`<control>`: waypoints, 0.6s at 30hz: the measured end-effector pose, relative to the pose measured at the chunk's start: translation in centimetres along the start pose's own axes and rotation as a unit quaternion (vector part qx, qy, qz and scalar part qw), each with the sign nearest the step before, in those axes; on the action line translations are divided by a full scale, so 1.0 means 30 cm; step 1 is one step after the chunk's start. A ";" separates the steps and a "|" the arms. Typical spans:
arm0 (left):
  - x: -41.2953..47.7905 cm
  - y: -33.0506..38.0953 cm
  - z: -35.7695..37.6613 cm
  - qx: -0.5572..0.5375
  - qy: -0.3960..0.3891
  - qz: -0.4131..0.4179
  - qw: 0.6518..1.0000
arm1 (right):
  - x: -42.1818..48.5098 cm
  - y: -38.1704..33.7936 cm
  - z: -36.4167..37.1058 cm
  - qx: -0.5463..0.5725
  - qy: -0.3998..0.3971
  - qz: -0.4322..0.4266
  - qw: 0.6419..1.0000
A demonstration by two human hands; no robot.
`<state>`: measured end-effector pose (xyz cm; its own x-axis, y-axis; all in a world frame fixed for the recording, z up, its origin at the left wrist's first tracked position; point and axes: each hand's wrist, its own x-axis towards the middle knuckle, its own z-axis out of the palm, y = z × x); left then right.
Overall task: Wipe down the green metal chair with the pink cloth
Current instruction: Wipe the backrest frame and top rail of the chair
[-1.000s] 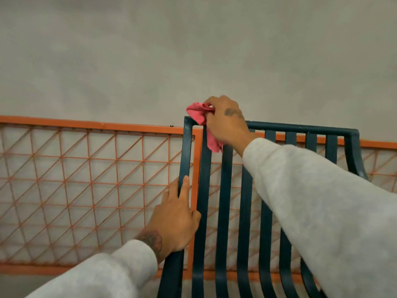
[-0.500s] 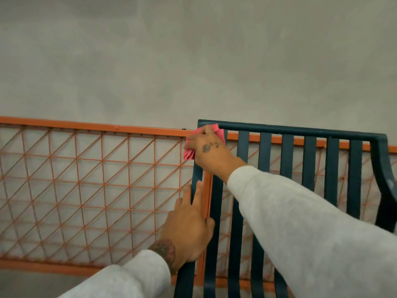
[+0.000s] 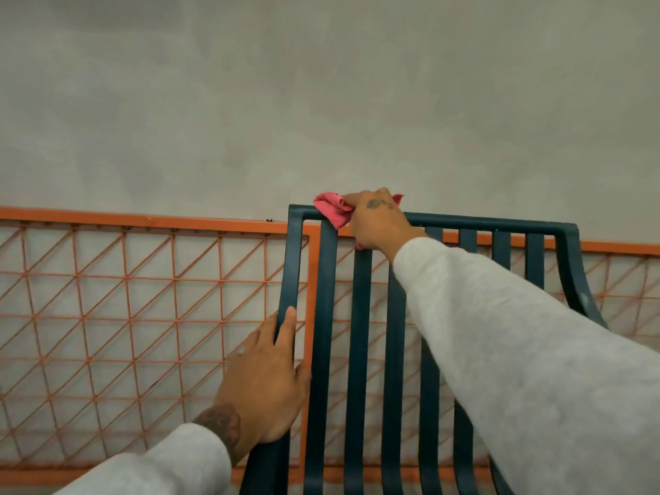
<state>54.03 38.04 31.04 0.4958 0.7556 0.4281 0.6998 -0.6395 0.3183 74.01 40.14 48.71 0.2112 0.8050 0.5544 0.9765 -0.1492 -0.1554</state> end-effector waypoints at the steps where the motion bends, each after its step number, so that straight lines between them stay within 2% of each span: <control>1: -0.001 0.005 -0.005 0.013 -0.003 0.000 1.000 | -0.001 0.033 -0.010 0.008 0.002 0.019 1.000; 6: -0.009 0.018 -0.013 0.054 -0.005 0.007 0.998 | -0.042 0.199 -0.070 0.022 0.017 0.125 0.992; 8: -0.010 0.024 -0.014 0.070 -0.010 0.008 0.997 | -0.055 0.238 -0.090 -0.022 0.013 0.140 0.990; 12: 0.008 0.031 -0.038 0.105 -0.047 0.000 0.993 | -0.011 0.201 -0.102 -0.104 -0.010 0.125 0.987; 16: 0.082 0.060 -0.156 0.274 -0.040 0.059 0.959 | -0.010 0.153 -0.090 -0.092 -0.031 0.088 0.991; 18: 0.167 0.083 -0.222 0.297 -0.018 0.081 0.951 | -0.018 0.165 -0.087 -0.077 -0.033 0.077 0.994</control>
<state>54.84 39.30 39.62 0.6317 0.6656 0.3973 0.7745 -0.5635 -0.2875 78.86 37.47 49.78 0.3594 0.8016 0.4778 0.9292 -0.3544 -0.1044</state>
